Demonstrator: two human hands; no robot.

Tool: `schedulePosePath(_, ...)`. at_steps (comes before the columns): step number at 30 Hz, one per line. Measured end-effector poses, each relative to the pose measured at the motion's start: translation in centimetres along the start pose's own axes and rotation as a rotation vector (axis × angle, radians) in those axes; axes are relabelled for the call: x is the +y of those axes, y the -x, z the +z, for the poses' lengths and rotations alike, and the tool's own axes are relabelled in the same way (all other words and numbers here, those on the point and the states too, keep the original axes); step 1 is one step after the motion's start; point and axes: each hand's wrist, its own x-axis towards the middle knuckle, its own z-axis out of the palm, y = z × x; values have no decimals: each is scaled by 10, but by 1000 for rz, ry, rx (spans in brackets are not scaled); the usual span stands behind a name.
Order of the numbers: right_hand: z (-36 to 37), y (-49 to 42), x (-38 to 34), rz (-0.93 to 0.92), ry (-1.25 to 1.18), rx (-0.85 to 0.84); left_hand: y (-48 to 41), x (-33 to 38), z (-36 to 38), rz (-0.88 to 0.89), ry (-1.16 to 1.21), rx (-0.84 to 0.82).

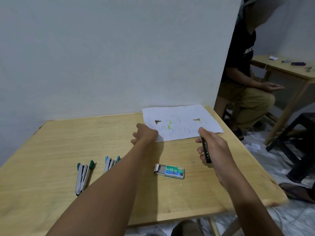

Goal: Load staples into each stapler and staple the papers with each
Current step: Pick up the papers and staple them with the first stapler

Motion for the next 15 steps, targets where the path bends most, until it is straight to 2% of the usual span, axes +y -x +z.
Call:
schedulePosePath(6,-5,3,1,-20,46,-5,7,-1,-29,216,408,-185)
schedulePosePath(10,-7,1,2,-67,135,77,33,-12,-67,256,694,-328)
schedulePosePath(15,-3,-5,4,-37,223,140,68,-31,-112,315,867,-373)
